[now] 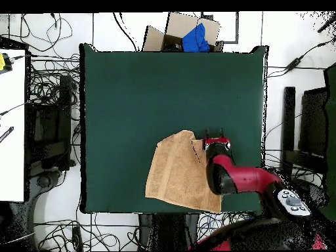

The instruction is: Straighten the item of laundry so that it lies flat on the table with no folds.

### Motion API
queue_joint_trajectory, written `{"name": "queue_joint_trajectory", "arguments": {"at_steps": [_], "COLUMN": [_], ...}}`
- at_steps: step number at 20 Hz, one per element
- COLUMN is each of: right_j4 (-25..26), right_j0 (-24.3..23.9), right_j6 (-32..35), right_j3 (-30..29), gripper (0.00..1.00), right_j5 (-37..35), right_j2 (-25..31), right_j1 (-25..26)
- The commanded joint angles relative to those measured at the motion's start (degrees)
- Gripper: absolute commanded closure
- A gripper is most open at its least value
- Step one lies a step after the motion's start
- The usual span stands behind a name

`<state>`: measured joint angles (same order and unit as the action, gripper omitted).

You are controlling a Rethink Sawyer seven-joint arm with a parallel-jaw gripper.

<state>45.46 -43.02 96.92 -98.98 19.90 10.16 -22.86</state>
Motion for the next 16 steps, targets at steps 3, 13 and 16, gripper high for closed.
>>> {"name": "queue_joint_trajectory", "arguments": {"at_steps": [3, 13, 16], "right_j4": [10.51, 4.07, 2.36], "right_j0": [-9.12, -10.84, -11.34], "right_j6": [-12.96, -25.09, -26.68], "right_j3": [7.11, 8.56, 8.15], "gripper": [0.0, 0.0, 0.0], "right_j5": [-26.99, -46.99, -49.9], "right_j2": [26.34, 30.03, 30.0], "right_j1": [2.89, 6.77, 8.28]}}
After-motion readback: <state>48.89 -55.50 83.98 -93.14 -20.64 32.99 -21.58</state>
